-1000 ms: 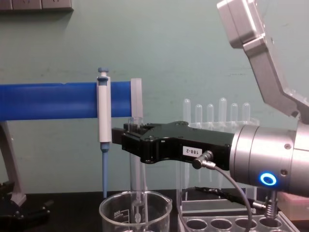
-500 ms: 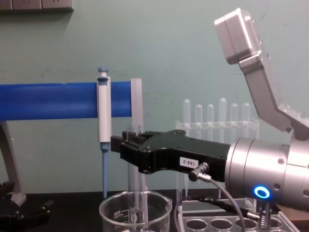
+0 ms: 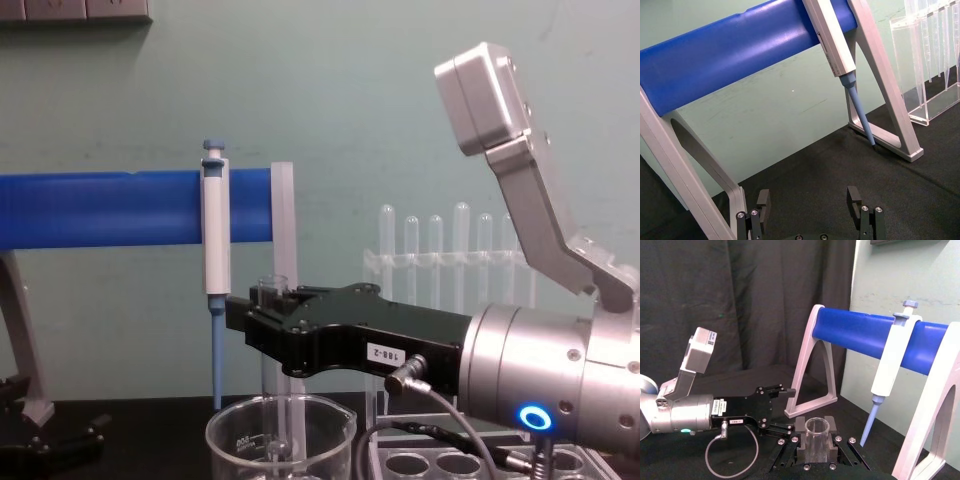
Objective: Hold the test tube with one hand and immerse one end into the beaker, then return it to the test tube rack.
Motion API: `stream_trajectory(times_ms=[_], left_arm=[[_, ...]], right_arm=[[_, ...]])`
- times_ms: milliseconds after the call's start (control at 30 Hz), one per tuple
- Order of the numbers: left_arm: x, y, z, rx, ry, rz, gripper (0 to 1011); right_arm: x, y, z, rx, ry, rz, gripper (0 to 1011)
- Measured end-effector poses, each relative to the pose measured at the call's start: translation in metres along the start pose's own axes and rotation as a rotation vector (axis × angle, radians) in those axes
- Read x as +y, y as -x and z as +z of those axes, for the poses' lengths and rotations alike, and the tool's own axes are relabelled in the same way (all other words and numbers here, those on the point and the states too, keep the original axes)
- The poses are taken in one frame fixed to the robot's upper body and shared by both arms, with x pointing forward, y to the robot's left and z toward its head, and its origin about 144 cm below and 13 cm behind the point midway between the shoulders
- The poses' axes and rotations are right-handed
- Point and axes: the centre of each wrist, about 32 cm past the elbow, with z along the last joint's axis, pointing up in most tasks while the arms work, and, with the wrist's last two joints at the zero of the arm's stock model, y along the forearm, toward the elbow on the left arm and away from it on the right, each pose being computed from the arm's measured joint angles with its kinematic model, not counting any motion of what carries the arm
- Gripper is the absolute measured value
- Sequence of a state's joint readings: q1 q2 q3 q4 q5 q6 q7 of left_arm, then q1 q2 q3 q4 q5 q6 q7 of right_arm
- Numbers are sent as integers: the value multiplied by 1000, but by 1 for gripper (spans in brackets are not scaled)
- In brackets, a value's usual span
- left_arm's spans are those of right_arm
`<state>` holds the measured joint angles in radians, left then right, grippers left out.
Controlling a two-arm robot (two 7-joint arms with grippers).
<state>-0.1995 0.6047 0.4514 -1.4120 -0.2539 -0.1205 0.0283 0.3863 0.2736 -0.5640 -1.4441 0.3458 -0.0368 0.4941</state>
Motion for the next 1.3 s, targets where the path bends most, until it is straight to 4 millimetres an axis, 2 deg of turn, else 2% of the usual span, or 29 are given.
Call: stream_trajectory(times_ms=[1300], left_arm=[[0, 0, 0, 0, 0, 0, 1000]], right_arm=[[-4, 1, -4, 8, -8, -7, 224]])
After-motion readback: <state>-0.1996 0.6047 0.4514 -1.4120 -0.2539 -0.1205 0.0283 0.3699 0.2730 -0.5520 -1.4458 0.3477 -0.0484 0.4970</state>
